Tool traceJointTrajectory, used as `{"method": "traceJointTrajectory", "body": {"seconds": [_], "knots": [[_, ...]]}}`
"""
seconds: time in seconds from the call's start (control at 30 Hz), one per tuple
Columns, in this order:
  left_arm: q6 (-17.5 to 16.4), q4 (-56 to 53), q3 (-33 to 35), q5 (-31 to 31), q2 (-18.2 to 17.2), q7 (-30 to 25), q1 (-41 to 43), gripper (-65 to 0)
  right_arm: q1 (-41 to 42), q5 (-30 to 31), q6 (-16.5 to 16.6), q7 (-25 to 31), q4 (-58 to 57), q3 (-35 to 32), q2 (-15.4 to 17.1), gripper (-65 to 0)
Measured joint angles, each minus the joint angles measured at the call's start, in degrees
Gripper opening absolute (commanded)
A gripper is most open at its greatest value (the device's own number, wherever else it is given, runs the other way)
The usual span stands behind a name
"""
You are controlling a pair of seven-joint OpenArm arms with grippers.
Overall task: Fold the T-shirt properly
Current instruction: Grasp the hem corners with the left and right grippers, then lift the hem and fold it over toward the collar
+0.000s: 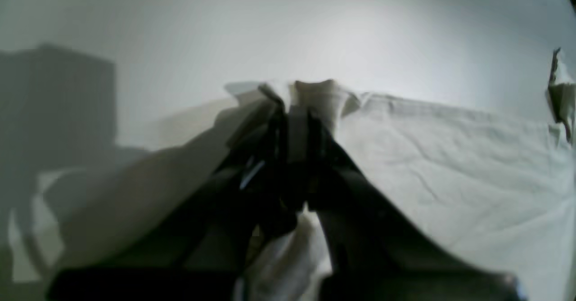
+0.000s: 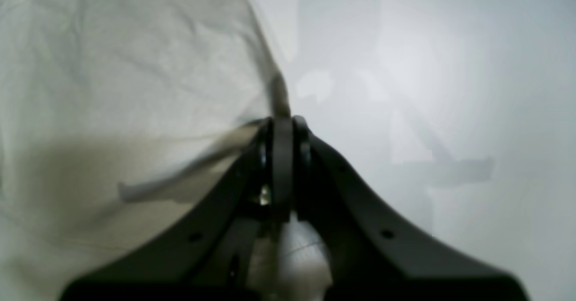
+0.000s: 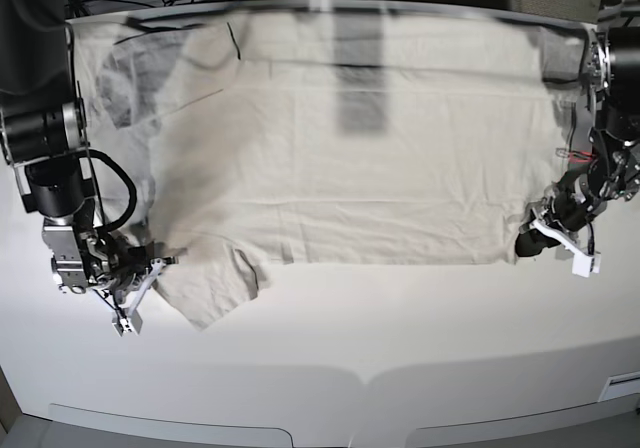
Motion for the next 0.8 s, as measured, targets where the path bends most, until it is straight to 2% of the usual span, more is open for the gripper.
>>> {"method": "traceJointTrajectory", "body": {"seconds": [0.17,0.4,0.5,0.53,0.67,0.8], "knots": [[1.4,1.1,0.0,-0.2,0.0,0.1,-0.4,-65.0,0.0,-1.5,-0.1,1.7,0.0,0.0,0.1,-65.0],[4.1,8.7,0.1,1.6,-0.2,8.2,-0.8,-65.0,-0.9,-1.6,0.5,-0.4,4.4,-0.1,1.4,-65.0],[9.9,12.9,0.4,1.4,-1.1,11.2,-0.8,-65.0,-0.9,1.2,0.5,-3.0,8.5,-0.2,2.6,-65.0],[10.7,14.1,0.4,1.0,-1.9,12.2,-0.9,-65.0,-0.9,2.6,0.5,-3.2,9.9,-0.2,3.0,-65.0],[11.5,18.0,0.3,-5.6,-5.4,15.1,-0.1,-65.0,-1.4,10.7,0.8,-5.7,15.3,-0.3,5.4,-65.0],[11.5,23.1,0.4,-7.5,-7.6,16.5,2.8,-65.0,-4.9,15.8,2.0,-8.3,24.5,-0.4,9.4,-65.0]]}}
